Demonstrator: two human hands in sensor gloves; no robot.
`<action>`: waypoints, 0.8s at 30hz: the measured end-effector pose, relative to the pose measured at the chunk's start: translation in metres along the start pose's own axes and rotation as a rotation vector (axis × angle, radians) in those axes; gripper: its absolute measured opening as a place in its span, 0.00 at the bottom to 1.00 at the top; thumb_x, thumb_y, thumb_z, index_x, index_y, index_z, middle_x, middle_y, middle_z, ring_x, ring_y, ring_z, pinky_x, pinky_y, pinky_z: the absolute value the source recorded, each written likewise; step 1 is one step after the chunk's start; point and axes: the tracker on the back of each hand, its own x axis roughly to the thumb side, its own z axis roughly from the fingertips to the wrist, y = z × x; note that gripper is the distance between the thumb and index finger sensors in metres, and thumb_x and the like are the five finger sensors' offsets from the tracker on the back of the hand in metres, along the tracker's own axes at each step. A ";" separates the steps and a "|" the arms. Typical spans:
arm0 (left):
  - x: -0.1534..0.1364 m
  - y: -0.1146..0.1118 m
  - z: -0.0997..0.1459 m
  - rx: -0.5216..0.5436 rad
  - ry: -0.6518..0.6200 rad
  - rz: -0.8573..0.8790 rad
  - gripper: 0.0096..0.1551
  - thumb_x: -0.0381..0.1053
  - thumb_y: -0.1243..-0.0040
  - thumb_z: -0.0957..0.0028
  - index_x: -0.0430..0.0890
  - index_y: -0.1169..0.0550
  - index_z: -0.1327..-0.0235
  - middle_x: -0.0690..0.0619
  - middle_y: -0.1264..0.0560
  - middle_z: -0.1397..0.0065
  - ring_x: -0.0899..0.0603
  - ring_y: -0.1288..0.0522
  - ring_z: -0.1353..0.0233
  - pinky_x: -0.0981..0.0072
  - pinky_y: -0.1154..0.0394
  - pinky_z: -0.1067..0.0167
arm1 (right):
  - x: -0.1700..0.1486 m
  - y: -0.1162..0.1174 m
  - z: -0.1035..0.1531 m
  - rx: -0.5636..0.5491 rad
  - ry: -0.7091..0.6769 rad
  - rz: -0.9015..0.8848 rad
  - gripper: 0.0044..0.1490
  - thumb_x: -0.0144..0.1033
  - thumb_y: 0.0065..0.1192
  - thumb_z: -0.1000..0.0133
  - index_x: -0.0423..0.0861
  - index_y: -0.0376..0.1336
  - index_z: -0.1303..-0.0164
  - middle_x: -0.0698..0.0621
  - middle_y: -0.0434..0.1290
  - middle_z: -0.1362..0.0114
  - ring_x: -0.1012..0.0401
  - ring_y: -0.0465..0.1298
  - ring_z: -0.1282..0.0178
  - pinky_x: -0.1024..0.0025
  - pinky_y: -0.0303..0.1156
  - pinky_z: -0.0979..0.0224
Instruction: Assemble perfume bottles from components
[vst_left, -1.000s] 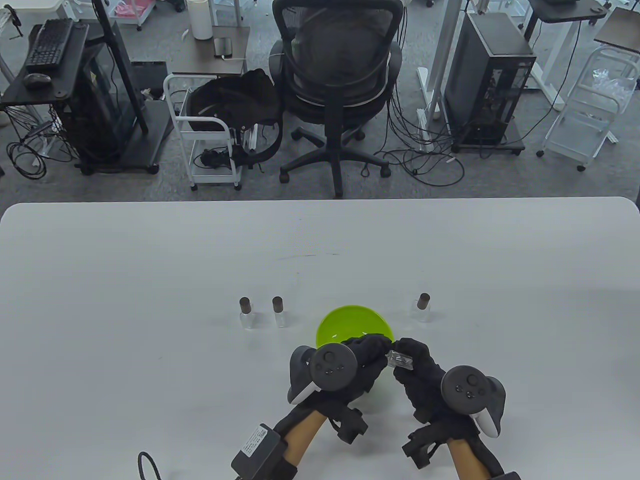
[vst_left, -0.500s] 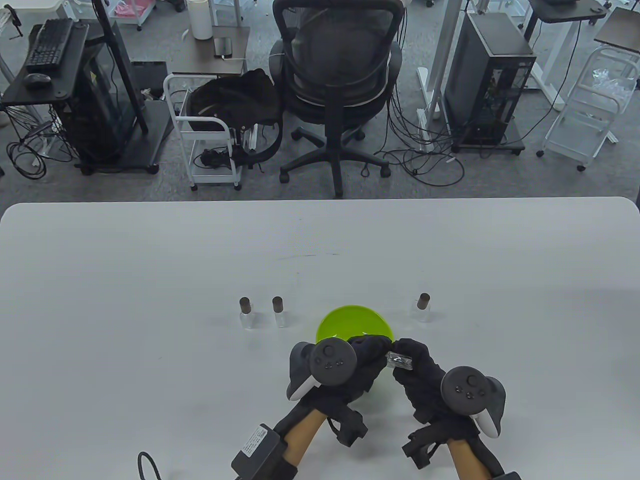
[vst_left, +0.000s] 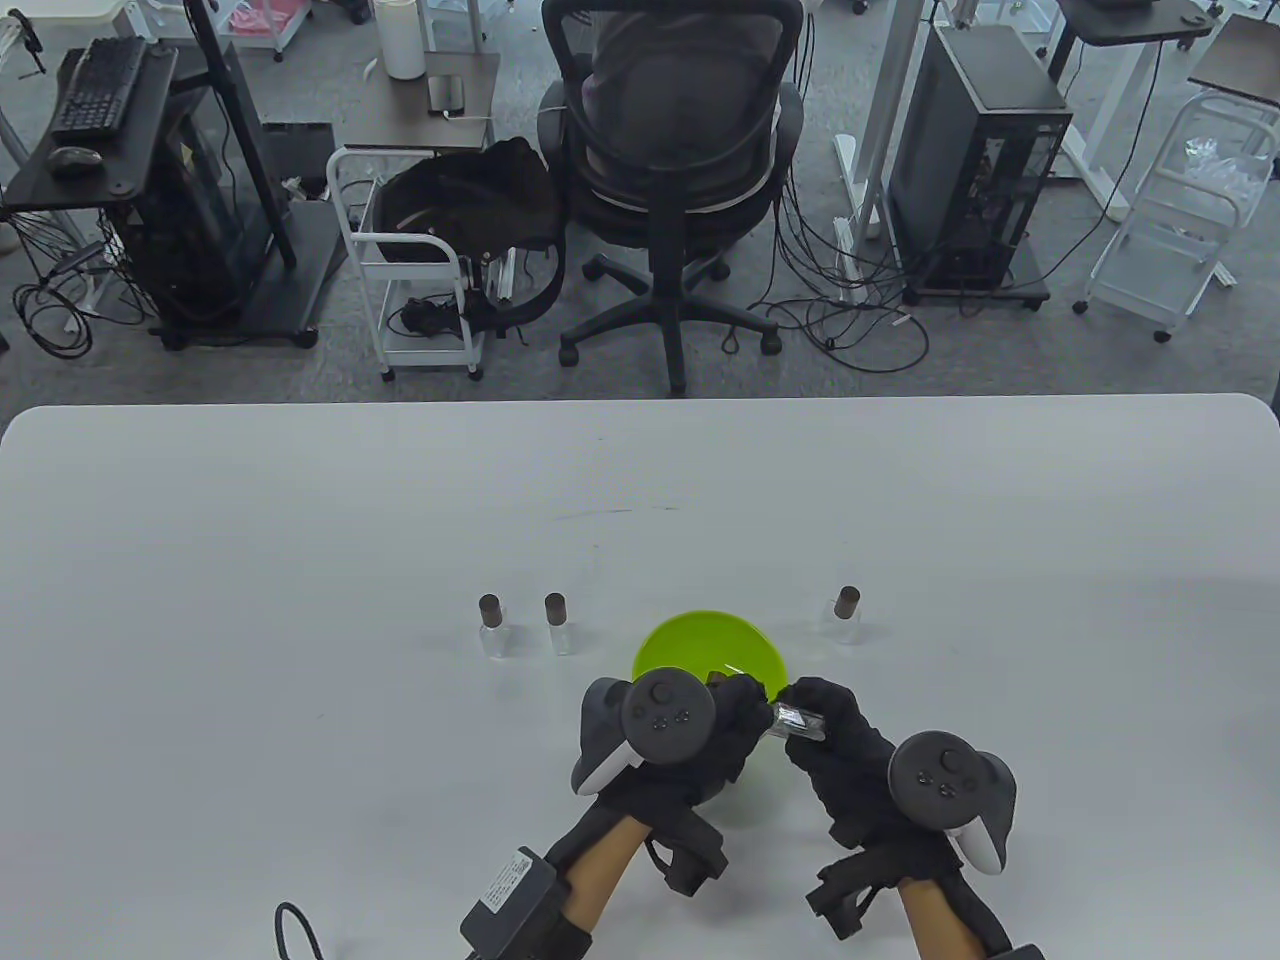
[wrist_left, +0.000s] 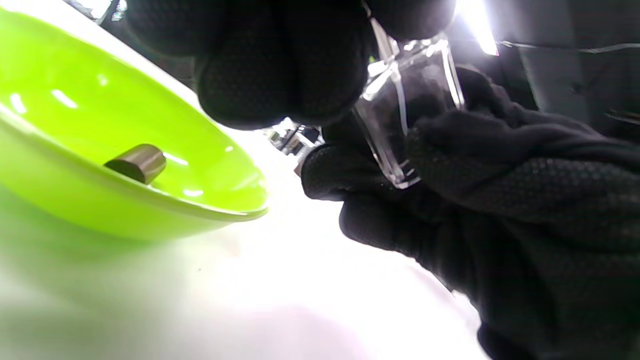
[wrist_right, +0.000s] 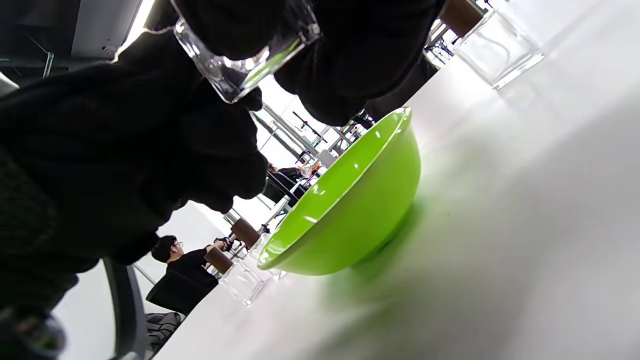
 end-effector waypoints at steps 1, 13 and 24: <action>0.001 0.000 0.001 0.007 -0.018 -0.032 0.29 0.52 0.54 0.42 0.38 0.28 0.33 0.52 0.18 0.48 0.42 0.18 0.44 0.59 0.24 0.40 | 0.000 0.000 0.000 0.005 0.002 -0.010 0.38 0.36 0.55 0.41 0.44 0.48 0.22 0.46 0.66 0.20 0.52 0.79 0.25 0.56 0.77 0.23; -0.012 0.012 0.000 0.100 0.071 -0.064 0.38 0.63 0.54 0.39 0.42 0.33 0.22 0.45 0.24 0.26 0.36 0.21 0.32 0.53 0.26 0.34 | -0.006 -0.013 0.001 -0.072 0.020 0.125 0.37 0.35 0.55 0.40 0.43 0.47 0.22 0.44 0.65 0.19 0.50 0.79 0.25 0.54 0.76 0.24; -0.017 -0.017 -0.055 -0.167 0.425 -0.516 0.41 0.64 0.40 0.46 0.43 0.31 0.24 0.48 0.21 0.30 0.43 0.16 0.44 0.61 0.22 0.43 | -0.024 -0.029 0.004 -0.163 0.094 0.090 0.37 0.35 0.55 0.40 0.42 0.47 0.22 0.43 0.65 0.19 0.49 0.78 0.25 0.53 0.76 0.24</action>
